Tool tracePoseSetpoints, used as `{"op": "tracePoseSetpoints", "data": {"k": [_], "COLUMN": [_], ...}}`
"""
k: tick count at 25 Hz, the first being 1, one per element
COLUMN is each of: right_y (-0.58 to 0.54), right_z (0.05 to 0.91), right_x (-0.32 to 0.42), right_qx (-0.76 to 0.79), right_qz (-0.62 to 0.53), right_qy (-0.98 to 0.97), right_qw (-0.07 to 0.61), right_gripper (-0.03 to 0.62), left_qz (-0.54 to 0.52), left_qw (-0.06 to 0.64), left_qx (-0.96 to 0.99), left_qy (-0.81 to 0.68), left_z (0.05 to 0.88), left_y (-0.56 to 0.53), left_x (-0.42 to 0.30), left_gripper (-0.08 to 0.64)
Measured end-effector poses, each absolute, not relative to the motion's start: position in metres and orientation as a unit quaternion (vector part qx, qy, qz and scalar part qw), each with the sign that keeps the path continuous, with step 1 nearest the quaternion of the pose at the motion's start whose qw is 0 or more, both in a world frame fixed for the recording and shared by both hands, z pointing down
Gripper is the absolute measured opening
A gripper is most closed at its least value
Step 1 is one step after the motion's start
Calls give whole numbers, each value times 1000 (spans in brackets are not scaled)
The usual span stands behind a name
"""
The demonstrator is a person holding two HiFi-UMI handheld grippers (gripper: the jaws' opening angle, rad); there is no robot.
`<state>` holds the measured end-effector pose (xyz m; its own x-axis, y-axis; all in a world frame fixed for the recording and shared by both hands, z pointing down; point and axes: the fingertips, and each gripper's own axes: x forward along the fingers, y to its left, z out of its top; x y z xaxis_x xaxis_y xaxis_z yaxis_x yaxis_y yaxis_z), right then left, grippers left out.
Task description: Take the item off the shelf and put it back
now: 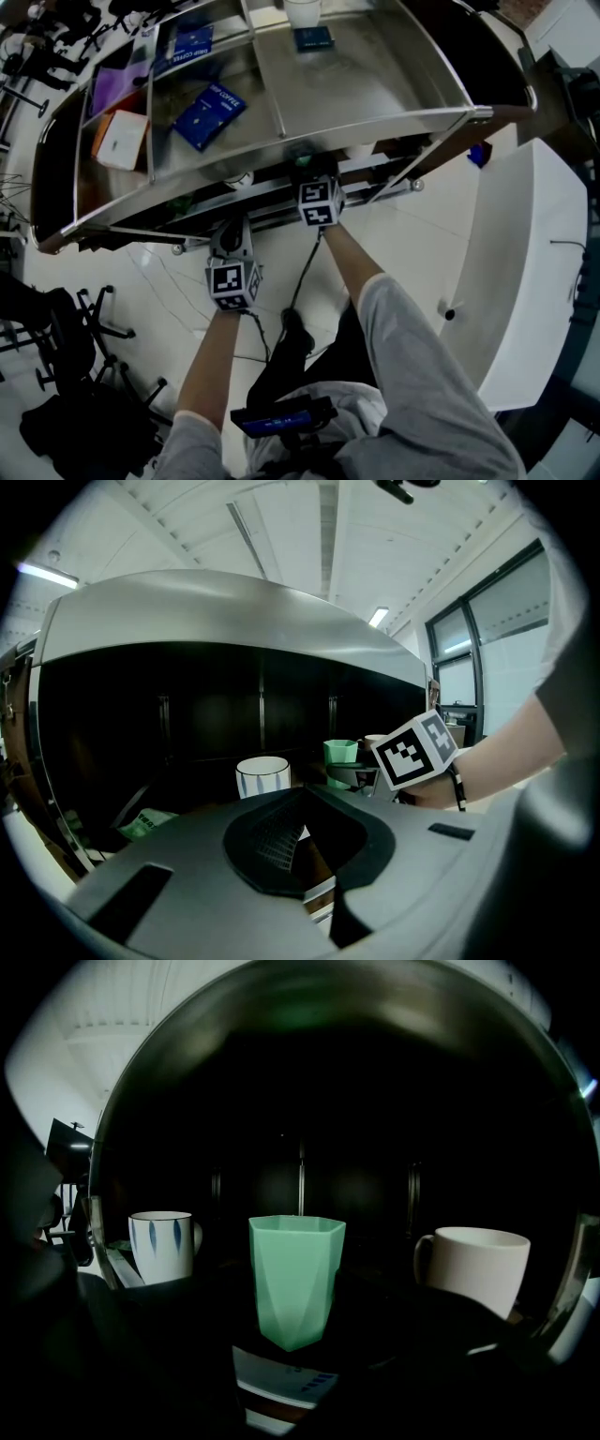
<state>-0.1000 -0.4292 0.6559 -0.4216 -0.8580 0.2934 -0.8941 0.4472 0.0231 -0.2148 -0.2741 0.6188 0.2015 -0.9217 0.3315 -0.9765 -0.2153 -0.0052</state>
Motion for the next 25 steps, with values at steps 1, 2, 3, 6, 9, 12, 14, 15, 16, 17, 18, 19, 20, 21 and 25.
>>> {"op": "tracePoseSetpoints", "data": {"k": [1, 2, 3, 6, 9, 12, 14, 15, 16, 17, 18, 19, 20, 21, 25], "right_y": [-430, -430, -430, -430, -433, -433, -431, -430, -429, -427, -426, -423, -420, -416, -392], "right_z": [658, 660, 662, 664, 666, 669, 671, 671, 671, 671, 669, 668, 665, 663, 650], "right_x": [-100, -100, -100, -104, -103, -99, -97, -96, -95, -95, -94, -93, -91, -89, -81], "right_qx": [521, 520, 518, 514, 518, 524, 526, 526, 526, 526, 526, 527, 527, 528, 524], "right_qz": [69, 70, 71, 74, 85, 93, 93, 93, 93, 93, 92, 92, 93, 93, 104], "right_qy": [-840, -841, -841, -844, -841, -836, -835, -834, -834, -834, -833, -833, -832, -832, -831], "right_qw": [134, 135, 136, 133, 129, 130, 134, 136, 137, 139, 141, 142, 144, 146, 155], "right_gripper": [288, 288, 290, 293, 325, 373, 373, 372, 373, 373, 373, 372, 372, 373, 371], "left_qz": [134, 134, 133, 133, 135, 136, 136, 136, 135, 134, 133, 132, 132, 132, 132], "left_qw": [103, 104, 104, 104, 107, 109, 110, 111, 113, 114, 115, 117, 118, 118, 122], "left_qx": [768, 767, 767, 768, 768, 766, 765, 764, 763, 762, 761, 761, 760, 760, 757], "left_qy": [-618, -619, -619, -618, -617, -618, -620, -621, -622, -623, -624, -625, -625, -626, -629], "left_z": [619, 621, 622, 622, 624, 626, 627, 627, 628, 628, 627, 627, 625, 623, 606], "left_y": [-275, -275, -276, -279, -280, -280, -279, -278, -278, -277, -276, -275, -274, -272, -258], "left_x": [-215, -216, -216, -217, -217, -218, -219, -220, -221, -222, -223, -224, -224, -225, -226], "left_gripper": [5, 5, 5, 5, 5, 5, 5, 5, 5, 5, 5, 5, 5, 5, 5]}}
